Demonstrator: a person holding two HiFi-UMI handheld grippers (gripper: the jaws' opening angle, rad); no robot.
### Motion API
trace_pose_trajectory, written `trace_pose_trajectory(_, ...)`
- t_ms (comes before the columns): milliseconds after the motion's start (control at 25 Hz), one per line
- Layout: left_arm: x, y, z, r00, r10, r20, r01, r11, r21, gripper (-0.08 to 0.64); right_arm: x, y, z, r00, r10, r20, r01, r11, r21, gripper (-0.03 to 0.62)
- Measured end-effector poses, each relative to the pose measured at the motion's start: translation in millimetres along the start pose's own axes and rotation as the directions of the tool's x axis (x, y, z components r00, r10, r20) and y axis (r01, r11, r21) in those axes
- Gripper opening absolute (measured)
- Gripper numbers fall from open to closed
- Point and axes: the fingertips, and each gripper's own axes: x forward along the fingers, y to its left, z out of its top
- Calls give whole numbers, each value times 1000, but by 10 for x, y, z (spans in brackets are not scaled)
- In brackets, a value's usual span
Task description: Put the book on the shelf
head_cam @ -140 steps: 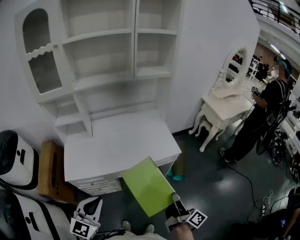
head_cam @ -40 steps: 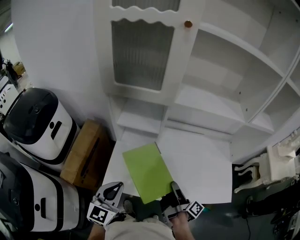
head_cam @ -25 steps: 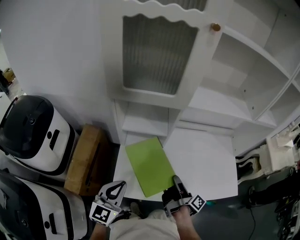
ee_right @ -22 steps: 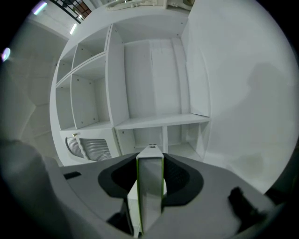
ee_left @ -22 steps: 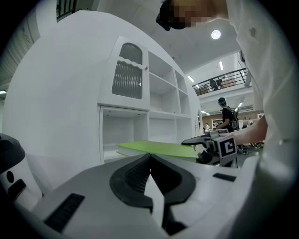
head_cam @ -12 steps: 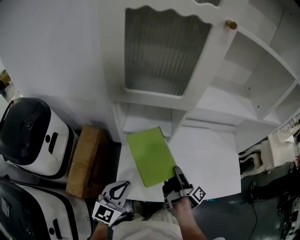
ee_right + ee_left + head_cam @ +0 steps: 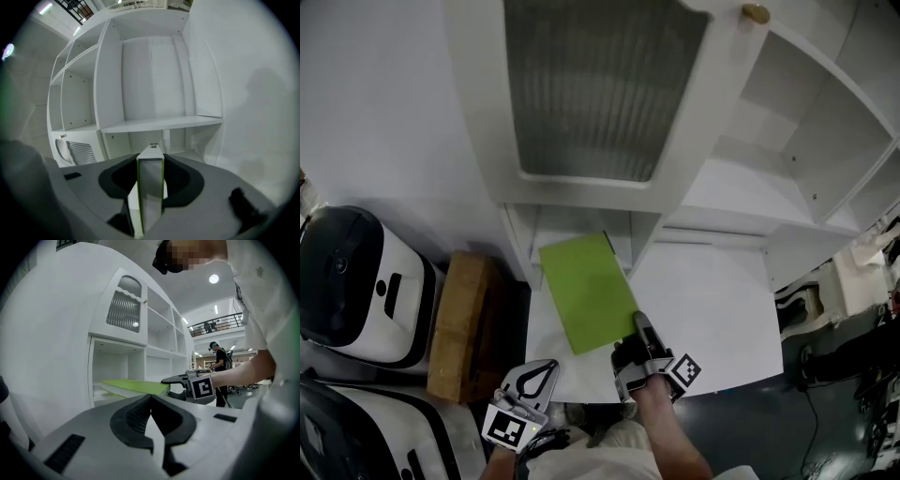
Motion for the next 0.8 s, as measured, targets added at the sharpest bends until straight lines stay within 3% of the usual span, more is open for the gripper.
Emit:
trace_pose_trajectory(320,191,-31,-35,1000,-16,8,15,1000,19,9,170,-114,67,1000,-30,2,30,999,-39,150)
trace_pose_trajectory(800,220,-13,-120,1000,13,11,-12,999,-40,9,503,-241,48,999,-32,10,32,998,-55,150)
